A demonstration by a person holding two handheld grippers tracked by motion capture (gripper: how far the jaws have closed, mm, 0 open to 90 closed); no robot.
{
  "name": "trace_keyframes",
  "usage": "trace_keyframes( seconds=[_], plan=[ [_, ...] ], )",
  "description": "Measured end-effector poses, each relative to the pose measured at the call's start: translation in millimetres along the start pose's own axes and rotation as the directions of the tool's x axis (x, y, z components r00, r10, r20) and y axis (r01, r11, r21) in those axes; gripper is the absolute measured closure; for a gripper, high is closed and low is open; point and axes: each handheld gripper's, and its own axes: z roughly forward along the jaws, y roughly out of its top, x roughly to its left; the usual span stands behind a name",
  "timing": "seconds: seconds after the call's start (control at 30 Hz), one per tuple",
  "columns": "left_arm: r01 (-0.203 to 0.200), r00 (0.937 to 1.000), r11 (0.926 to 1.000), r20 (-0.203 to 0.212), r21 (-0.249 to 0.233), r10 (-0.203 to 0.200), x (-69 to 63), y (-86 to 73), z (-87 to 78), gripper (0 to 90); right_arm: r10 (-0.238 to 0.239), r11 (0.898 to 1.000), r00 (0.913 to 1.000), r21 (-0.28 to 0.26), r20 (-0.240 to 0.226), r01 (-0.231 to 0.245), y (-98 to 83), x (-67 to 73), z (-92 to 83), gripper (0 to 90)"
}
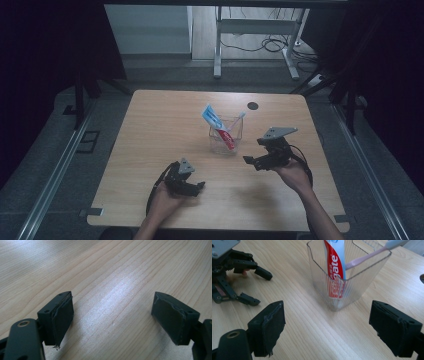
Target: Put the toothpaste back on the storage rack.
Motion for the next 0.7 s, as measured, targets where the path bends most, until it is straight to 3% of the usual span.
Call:
trace_keyframes(
  seconds=[0.7],
  plan=[
    [0.003,1.0000,1.0000,0.000,-0.001,-0.003,-0.3,-0.2,0.1,18.0,0.022,0.999,0.9984,0.031,0.051,-0.024,-43.5,-7.7,-19.6,13.1]
  ],
)
